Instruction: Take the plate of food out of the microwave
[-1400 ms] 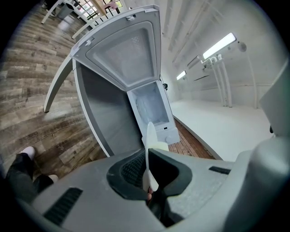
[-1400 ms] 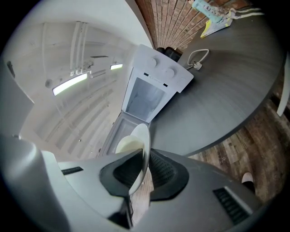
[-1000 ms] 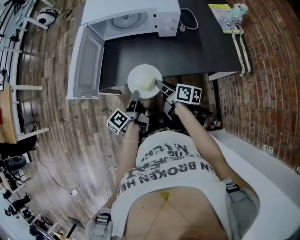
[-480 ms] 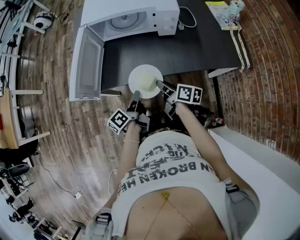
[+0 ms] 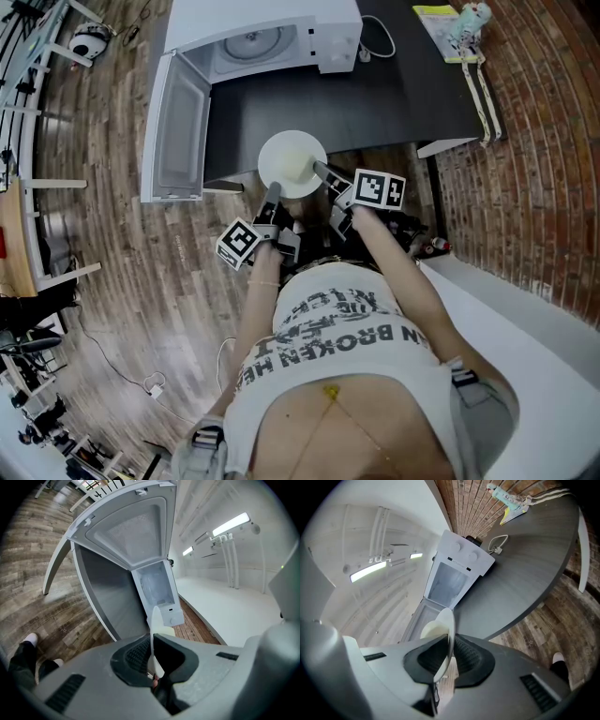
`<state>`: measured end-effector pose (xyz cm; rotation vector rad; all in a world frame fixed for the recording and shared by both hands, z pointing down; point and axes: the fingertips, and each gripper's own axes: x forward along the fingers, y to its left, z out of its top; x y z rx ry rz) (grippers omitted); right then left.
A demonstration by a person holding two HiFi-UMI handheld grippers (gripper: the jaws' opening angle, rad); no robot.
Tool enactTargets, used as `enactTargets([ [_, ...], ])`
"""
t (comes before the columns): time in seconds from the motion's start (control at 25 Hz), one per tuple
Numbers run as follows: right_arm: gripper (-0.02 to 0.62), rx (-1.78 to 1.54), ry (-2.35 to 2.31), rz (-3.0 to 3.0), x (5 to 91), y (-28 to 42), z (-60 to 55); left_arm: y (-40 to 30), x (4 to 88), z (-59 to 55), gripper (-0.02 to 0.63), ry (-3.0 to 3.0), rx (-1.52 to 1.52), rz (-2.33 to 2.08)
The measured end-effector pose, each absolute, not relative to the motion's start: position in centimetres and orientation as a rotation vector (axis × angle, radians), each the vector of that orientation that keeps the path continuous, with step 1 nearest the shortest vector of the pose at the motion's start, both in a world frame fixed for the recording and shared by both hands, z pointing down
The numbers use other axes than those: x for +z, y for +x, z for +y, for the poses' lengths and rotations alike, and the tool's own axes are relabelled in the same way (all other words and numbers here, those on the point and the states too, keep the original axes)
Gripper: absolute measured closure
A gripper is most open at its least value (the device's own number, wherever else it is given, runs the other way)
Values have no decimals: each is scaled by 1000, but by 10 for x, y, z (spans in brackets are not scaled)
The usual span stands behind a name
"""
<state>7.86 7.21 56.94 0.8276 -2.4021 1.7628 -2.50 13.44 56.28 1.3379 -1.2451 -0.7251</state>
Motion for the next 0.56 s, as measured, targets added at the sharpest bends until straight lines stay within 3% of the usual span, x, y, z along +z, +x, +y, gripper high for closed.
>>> enactTargets([
  [0.56, 555, 1765, 815, -2396, 569, 80, 65, -23, 562, 129, 583, 1330, -725, -1252],
])
